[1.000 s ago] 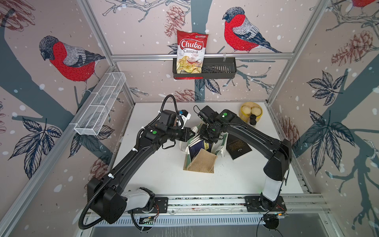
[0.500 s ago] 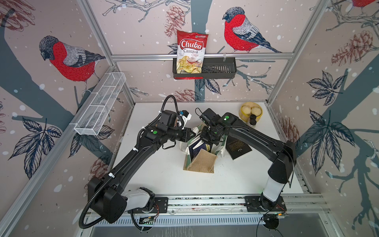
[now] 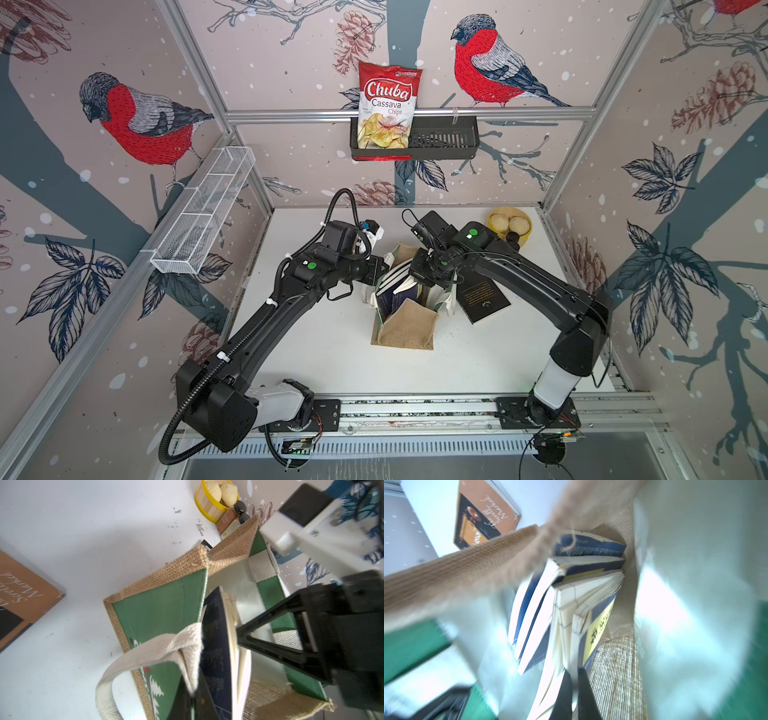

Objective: Take out the books from the canvas bag
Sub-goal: Pick up the book from the canvas bag, then place the book at the center of the board.

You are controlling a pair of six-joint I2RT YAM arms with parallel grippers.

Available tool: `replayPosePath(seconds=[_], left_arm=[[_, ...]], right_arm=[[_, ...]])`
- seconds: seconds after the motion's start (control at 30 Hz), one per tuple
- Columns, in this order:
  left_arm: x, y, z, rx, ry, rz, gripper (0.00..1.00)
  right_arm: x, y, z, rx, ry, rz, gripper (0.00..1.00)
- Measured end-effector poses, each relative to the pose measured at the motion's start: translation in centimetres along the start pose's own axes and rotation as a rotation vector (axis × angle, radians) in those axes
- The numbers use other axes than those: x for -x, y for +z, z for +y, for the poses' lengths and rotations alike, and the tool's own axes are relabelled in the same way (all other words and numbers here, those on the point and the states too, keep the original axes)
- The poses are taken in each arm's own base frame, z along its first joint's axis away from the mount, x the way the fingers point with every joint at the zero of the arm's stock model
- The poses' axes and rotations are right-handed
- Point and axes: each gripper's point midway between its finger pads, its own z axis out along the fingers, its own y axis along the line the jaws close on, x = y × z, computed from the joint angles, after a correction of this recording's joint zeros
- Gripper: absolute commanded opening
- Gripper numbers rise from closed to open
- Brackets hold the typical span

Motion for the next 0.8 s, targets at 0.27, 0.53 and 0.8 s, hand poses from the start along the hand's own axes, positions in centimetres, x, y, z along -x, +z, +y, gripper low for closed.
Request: replayPosePath(seconds=[0.27, 0.53, 0.8], left_arm=[[-0.2, -1.2, 2.7, 0.142, 0.012, -0.007, 0.00], [-0.8, -2.1, 4.9, 0.257, 0.010, 0.006, 0.00], [-0.8, -2.5, 5.9, 0.310, 0.022, 0.011, 0.00]], right_arm=[[0.9, -3.5, 2.1, 0.080, -0.027, -0.046, 0.00], [3.7, -9.9, 4.2, 0.242, -0.010, -0.156, 0.00], [9.3, -18.4, 2.6, 0.427, 0.073, -0.371, 0.00]])
